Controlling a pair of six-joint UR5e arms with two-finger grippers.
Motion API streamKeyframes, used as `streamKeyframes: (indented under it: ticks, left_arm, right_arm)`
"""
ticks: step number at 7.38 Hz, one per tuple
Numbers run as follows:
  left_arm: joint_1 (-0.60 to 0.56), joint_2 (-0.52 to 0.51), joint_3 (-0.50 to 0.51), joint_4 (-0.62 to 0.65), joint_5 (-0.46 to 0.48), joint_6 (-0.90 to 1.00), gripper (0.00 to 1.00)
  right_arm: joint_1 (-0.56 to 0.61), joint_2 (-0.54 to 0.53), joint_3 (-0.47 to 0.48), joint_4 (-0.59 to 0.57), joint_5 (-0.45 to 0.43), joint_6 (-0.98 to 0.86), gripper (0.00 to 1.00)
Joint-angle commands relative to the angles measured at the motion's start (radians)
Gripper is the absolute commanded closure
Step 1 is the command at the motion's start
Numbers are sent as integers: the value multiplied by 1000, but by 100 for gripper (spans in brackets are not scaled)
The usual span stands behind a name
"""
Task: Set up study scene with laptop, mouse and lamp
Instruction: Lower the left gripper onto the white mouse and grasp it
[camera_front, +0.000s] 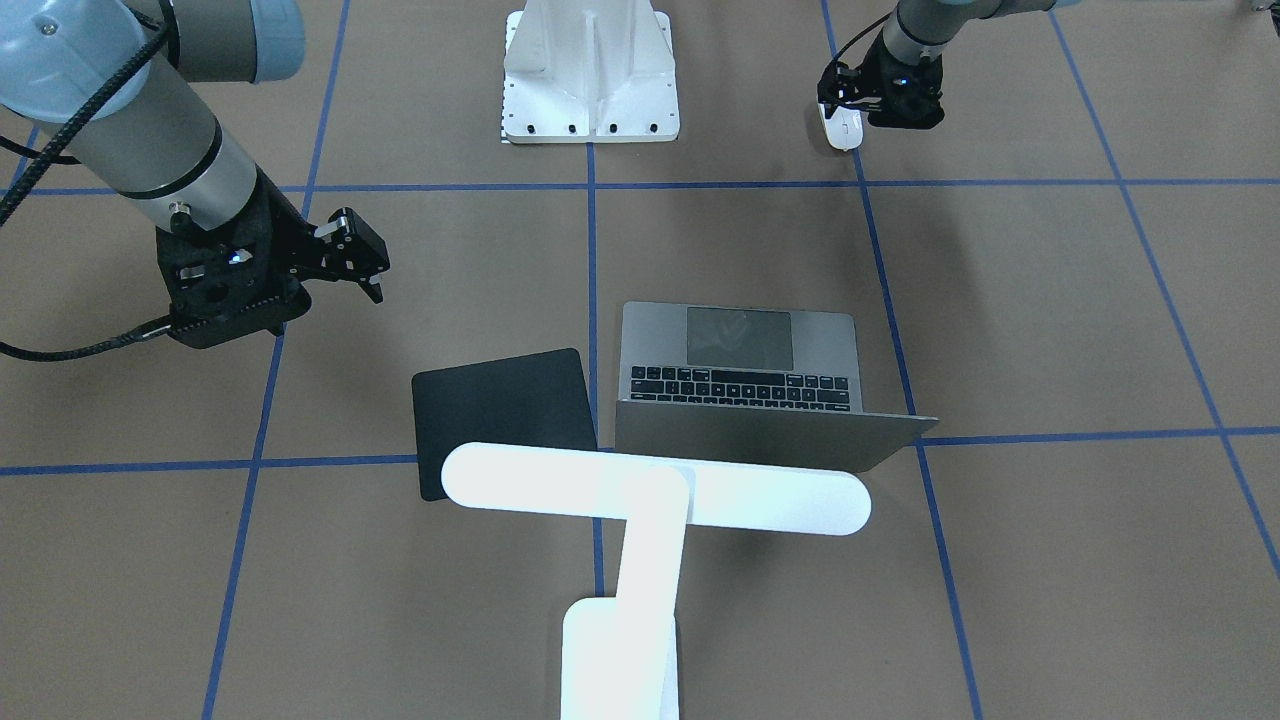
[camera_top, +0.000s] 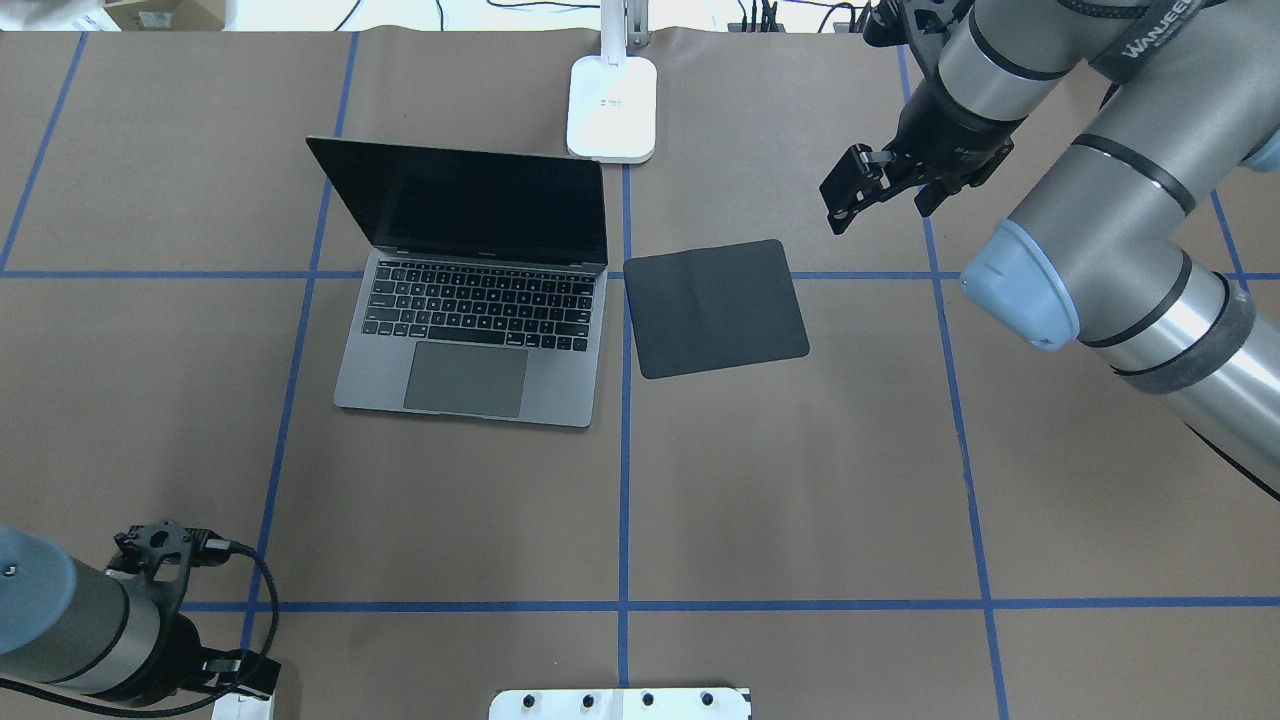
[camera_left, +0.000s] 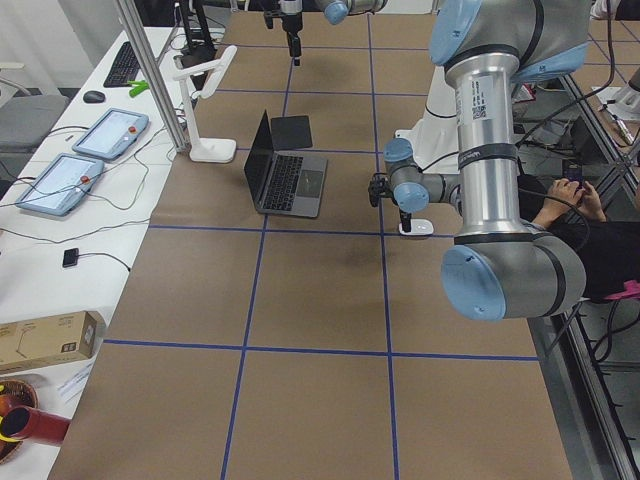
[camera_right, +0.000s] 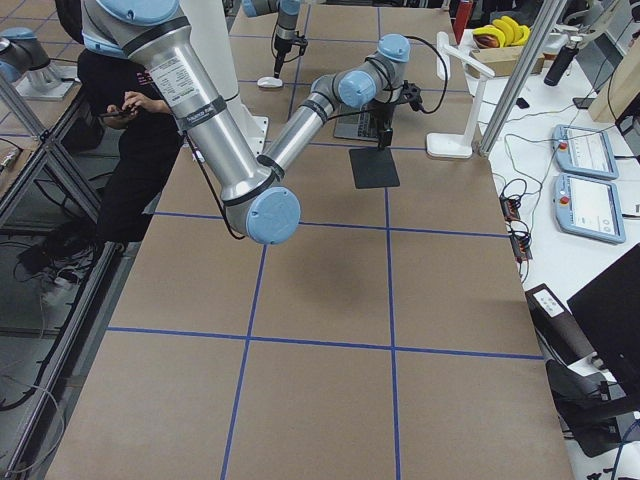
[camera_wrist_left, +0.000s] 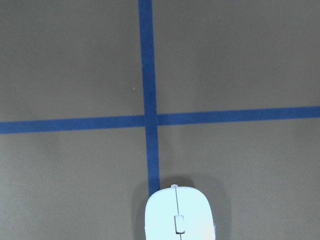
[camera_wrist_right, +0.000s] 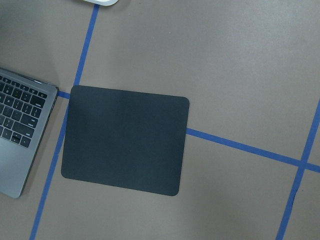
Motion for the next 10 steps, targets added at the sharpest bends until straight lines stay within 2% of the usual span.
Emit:
streamKeyframes:
  ticks: [1,5,8,10]
  left_arm:
    - [12,-60,60,-1,-1,-1,1]
    - [16,-41,61,-1,-5,8,1]
    - [33,-40,61,-1,-21,3,11]
    - [53,-40,64,0,-21,2,13]
  right_arm:
    - [-6,-1,-2,0,1,0,0]
    - [-8,-1,1,-2,-1,0,0]
    - [-11,-1,2,0,-1,0,0]
    - [-12,-1,2,0,-1,0,0]
